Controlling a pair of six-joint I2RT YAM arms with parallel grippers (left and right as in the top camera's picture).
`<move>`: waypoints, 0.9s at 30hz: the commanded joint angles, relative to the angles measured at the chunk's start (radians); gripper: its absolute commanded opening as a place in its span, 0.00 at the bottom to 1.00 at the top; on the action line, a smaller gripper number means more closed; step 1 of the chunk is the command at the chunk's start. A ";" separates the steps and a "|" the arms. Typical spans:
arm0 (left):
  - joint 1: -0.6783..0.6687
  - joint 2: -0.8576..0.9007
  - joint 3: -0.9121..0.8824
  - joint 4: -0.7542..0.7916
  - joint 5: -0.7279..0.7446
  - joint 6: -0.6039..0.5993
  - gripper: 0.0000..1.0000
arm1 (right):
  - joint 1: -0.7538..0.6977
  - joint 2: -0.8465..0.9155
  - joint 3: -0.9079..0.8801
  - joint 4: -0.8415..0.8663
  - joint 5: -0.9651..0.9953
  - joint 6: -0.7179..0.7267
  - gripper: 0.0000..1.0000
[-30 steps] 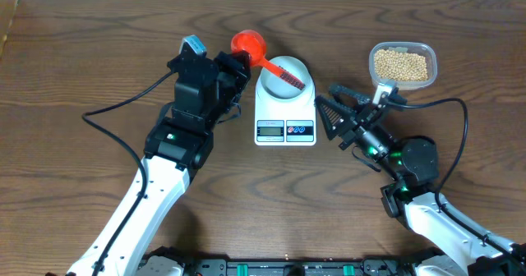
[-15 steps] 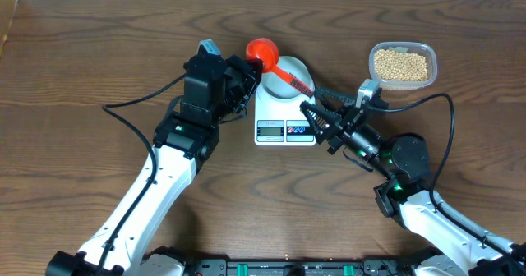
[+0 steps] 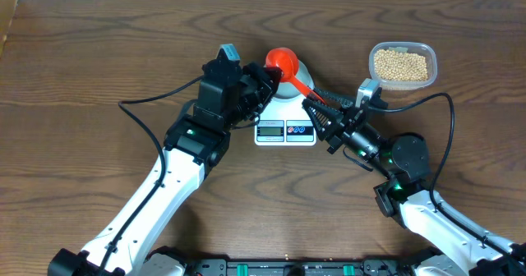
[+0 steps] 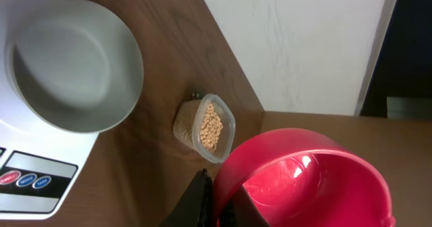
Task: Scoop item into bowl and weigh 50g on scale
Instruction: 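Grasp the red scoop's handle with the right gripper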
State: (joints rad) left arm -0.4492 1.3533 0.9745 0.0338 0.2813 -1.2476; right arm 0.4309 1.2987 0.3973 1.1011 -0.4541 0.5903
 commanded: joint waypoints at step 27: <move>-0.052 0.001 -0.002 -0.011 0.006 0.043 0.08 | 0.005 0.004 0.022 0.003 -0.002 -0.016 0.10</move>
State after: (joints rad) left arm -0.4973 1.3533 0.9745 0.0242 0.2832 -1.2259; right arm 0.4309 1.2987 0.3973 1.1011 -0.4538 0.5873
